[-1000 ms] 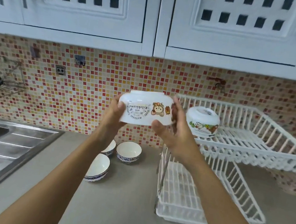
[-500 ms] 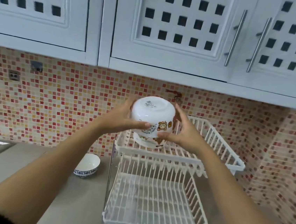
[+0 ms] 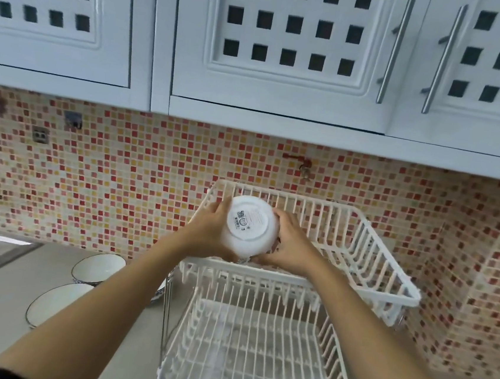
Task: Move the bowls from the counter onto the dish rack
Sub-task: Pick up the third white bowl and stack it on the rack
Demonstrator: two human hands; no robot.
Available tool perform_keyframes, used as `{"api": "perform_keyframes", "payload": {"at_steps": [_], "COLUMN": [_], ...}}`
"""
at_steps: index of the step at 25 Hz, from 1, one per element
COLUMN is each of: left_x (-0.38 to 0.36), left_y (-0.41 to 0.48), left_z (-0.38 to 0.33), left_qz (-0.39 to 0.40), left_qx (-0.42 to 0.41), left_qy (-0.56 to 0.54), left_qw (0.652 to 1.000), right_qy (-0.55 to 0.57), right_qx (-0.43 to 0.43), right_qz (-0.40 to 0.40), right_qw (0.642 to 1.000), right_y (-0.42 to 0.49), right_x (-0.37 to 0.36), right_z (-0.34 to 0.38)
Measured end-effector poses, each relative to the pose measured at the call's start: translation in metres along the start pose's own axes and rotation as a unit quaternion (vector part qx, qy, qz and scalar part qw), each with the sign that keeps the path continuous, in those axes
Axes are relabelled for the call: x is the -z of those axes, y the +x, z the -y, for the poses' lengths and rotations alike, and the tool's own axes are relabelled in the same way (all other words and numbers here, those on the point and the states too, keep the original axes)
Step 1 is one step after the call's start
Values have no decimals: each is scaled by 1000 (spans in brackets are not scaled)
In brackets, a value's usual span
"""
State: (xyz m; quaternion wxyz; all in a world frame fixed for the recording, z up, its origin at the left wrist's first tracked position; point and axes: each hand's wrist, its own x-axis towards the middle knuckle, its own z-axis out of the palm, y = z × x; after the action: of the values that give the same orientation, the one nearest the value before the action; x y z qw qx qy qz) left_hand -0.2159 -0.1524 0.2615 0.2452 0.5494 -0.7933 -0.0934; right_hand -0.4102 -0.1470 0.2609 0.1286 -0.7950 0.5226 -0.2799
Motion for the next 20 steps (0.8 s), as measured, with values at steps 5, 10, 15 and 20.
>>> {"api": "perform_keyframes", "payload": {"at_steps": [5, 10, 15, 20], "left_x": [-1, 7, 50, 93], "left_y": [1, -4, -19, -60], "left_z": [2, 4, 26, 89], "left_qz": [11, 15, -103, -126], "left_qx": [-7, -8, 10, 39], "left_qy": [22, -47, -100, -100], "left_qw": [1000, 999, 990, 986], "right_qy": [18, 16, 36, 127], "right_qx": [-11, -51, -25, 35], "right_qz": [21, 40, -28, -73], "right_qw": [1000, 998, 999, 989], "right_y": [1, -3, -1, 12], "right_x": [-3, 3, 2, -48], "right_z": [-3, 9, 66, 151]}}
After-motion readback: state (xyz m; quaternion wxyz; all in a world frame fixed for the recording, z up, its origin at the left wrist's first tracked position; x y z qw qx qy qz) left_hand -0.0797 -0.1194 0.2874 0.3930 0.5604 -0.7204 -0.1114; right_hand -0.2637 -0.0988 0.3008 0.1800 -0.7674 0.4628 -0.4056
